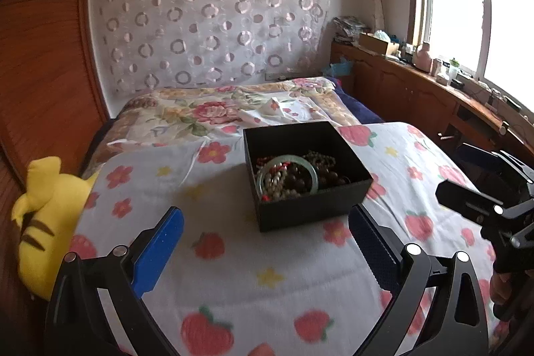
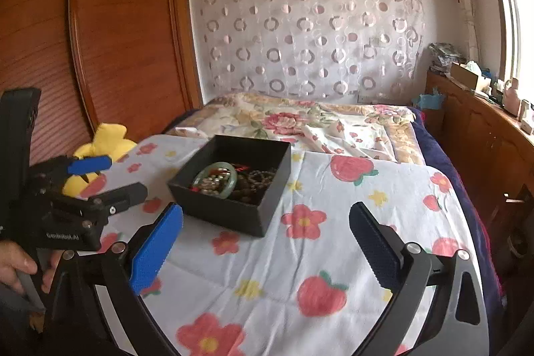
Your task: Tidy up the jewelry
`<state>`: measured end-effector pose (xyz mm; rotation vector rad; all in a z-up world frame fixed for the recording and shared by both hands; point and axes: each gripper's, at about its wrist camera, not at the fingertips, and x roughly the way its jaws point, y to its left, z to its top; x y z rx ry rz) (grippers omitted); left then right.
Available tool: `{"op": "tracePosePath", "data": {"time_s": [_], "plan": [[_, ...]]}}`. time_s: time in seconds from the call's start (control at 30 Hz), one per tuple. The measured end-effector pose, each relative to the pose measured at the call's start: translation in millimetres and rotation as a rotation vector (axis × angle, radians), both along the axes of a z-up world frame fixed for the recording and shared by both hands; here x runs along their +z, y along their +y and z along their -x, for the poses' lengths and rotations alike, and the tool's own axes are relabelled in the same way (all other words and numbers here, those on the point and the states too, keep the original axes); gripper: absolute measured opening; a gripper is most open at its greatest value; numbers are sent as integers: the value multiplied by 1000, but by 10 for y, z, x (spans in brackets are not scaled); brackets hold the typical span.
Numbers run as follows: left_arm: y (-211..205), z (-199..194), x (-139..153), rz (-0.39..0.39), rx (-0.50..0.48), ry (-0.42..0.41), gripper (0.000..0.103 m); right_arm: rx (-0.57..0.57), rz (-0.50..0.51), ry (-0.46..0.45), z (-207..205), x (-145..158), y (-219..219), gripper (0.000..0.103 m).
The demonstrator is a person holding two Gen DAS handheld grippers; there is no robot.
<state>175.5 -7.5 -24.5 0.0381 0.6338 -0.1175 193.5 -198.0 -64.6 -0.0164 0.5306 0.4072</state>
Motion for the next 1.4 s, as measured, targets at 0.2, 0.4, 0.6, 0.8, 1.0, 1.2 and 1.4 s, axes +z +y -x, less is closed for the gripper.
{"op": "tracePosePath", "data": {"time_s": [0.2,0.4,0.6,0.8,1.0,1.2,1.4], "plan": [[25,480,119,-6,34,-58,95,-54,-22,-23,377,93,-43,101],[49,856,231,-7,56,-105,95,-116,-12,-57,704,158,-55,101],[57,1153,345,-9,78,-134,95,-149,-31,-79,982,254,-89,101],[41,1387,468,6,81,-175,95,-182,-19,-130,1226,331,-109,101],[39,1512,487,13,83,-189,95,-173,-29,-130,1326,327,-126,101],[39,1541,474,18,81,-193,95,-164,-32,-124,1338,315,-104,101],[37,1538,464,16,82,-190,95,-163,-34,-123,1344,305,-98,101]]}}
